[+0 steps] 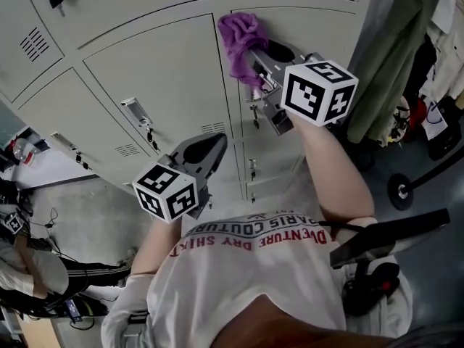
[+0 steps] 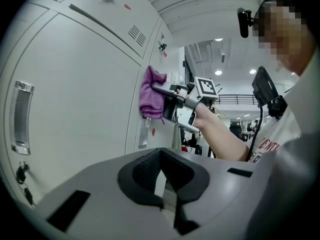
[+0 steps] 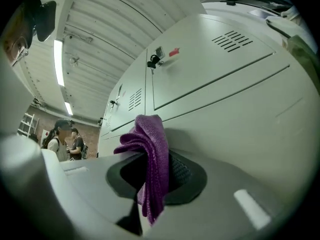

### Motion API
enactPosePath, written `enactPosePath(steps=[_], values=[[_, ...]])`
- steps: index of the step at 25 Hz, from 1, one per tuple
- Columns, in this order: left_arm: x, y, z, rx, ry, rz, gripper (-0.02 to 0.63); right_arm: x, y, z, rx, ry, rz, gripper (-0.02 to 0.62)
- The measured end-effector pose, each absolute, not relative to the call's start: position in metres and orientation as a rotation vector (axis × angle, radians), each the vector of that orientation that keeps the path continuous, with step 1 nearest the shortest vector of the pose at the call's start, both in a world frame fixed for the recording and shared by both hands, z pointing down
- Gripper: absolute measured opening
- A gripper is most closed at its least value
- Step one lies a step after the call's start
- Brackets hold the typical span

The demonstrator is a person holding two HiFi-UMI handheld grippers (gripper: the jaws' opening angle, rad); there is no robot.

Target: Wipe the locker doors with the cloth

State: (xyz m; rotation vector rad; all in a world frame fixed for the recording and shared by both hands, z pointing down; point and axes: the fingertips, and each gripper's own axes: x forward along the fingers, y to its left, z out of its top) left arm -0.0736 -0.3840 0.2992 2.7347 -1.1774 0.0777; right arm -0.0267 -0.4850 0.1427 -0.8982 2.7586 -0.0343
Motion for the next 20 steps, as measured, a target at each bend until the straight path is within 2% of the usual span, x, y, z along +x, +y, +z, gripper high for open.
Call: enactPosePath(steps=[20], values=[[-0.072,-0.382,0.309,2.702,-1.166,0.046,-0.001,-0.009,-0.5,0.142,-1.024,2.793,0.006,0.046]])
